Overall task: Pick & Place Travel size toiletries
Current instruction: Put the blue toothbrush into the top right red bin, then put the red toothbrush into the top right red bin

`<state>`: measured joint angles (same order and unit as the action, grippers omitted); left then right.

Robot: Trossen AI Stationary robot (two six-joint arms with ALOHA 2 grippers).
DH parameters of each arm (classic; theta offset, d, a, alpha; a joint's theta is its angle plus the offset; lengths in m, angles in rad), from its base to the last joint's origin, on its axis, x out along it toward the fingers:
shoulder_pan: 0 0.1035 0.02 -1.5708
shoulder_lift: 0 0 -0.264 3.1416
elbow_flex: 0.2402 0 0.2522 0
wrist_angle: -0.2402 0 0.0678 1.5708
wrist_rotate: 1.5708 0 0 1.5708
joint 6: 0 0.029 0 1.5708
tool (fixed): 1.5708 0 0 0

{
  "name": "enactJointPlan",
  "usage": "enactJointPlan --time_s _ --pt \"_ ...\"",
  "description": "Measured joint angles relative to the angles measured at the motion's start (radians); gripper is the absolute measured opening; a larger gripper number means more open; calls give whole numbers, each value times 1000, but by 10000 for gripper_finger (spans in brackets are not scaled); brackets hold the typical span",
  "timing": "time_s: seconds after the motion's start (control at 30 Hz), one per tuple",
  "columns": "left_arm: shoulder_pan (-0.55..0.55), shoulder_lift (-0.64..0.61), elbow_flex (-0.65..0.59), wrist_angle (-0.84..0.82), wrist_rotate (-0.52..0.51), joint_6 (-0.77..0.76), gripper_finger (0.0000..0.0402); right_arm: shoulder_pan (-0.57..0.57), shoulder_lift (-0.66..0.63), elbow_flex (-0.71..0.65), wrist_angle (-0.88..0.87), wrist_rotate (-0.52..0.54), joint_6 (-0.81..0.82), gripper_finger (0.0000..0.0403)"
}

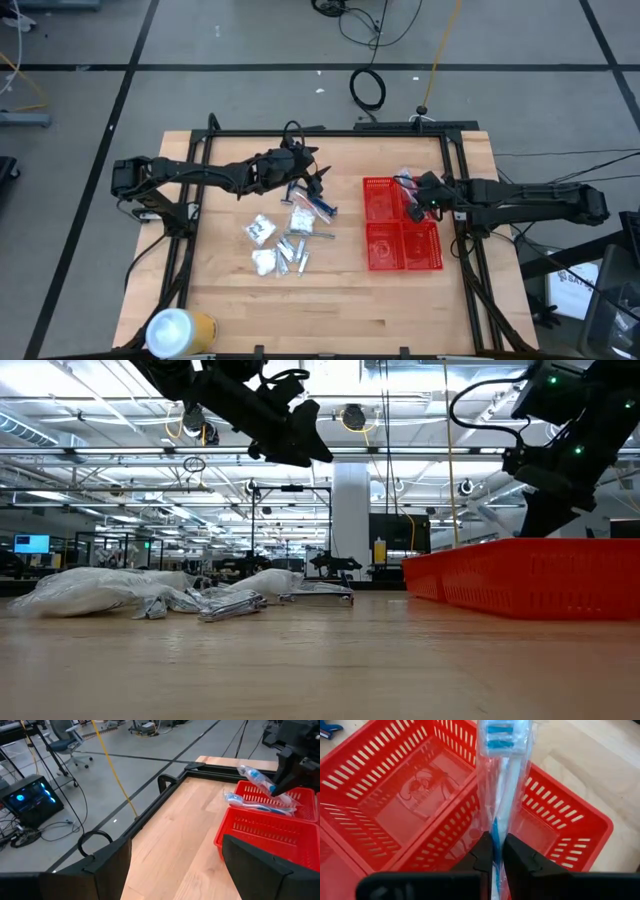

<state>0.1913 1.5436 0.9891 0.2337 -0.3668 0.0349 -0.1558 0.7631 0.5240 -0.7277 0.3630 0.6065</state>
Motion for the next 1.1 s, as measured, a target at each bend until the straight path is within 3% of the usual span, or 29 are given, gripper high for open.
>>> enactJointPlan --time_s 0.2,0.73,1.1 --pt "0 0 0 0 0 0 294 0 0 -2 -3 -1 12 37" --pt "0 0 -1 -7 1 0 288 0 -13 -2 3 -26 10 155" --pt "0 0 -1 -61 35 1 288 0 -107 -1 153 -28 -92 162"
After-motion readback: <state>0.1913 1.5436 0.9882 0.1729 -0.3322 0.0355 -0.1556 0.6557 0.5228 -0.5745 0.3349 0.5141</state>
